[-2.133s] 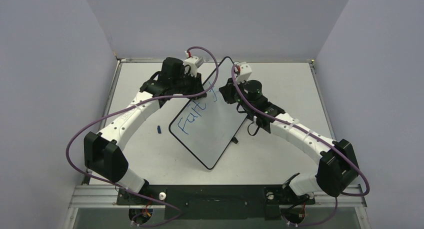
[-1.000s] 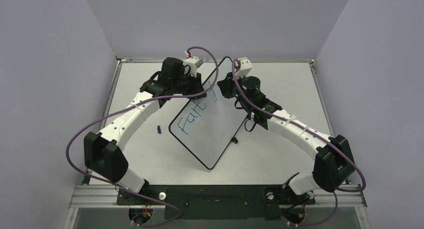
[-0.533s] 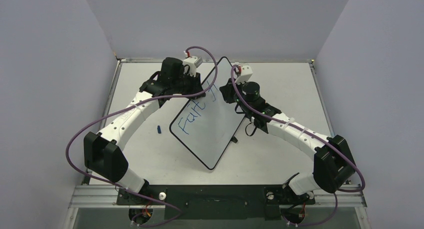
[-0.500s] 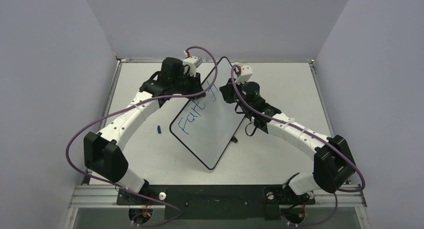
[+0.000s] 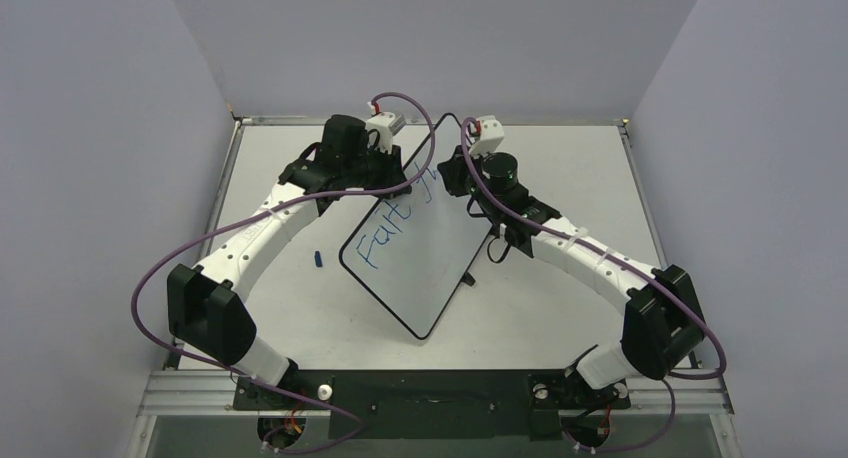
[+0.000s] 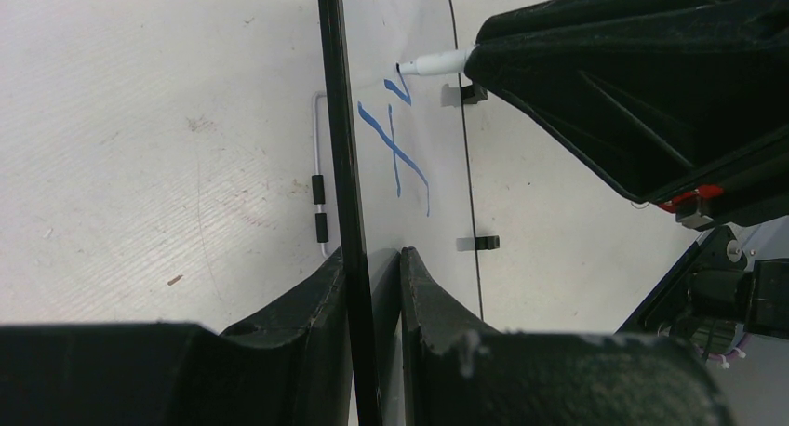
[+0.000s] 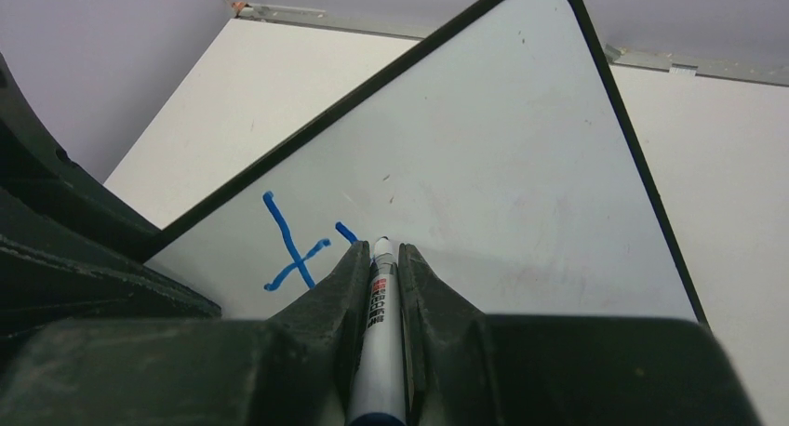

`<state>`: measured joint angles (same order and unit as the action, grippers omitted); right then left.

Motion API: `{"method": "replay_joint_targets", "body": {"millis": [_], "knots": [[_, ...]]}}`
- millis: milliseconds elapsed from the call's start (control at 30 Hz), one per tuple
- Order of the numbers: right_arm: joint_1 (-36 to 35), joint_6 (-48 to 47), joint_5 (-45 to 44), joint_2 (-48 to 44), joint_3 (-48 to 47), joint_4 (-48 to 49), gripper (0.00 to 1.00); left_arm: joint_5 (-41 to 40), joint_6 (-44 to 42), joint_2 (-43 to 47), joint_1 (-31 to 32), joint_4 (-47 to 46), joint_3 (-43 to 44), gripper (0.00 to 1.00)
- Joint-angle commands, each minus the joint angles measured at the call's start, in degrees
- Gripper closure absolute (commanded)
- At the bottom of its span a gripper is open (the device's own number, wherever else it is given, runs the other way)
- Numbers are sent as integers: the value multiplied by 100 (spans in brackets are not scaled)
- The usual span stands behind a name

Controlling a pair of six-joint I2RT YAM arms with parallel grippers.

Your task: Write a sentence on the whiteboard

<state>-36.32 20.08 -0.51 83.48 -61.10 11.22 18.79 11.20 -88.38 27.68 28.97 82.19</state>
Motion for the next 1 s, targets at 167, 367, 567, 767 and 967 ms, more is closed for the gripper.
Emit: {"method": "replay_joint_targets", "body": {"millis": [167, 367, 567, 767, 967], "knots": [[46, -31, -74, 207, -661, -13, 100, -359, -566, 295, -25, -490, 100, 100], [45, -21, -47, 256, -669, -16, 100, -363, -566, 301, -24, -494, 95, 100], [50, 12, -28, 234, -462, 42, 100, -374, -579, 295, -25, -486, 95, 100], [54, 27, -39, 124, -192, 92, 100, -377, -567, 295, -26, -487, 102, 100], [53, 42, -50, 79, 4, 105, 100, -376, -567, 297, -26, -481, 102, 100]]}}
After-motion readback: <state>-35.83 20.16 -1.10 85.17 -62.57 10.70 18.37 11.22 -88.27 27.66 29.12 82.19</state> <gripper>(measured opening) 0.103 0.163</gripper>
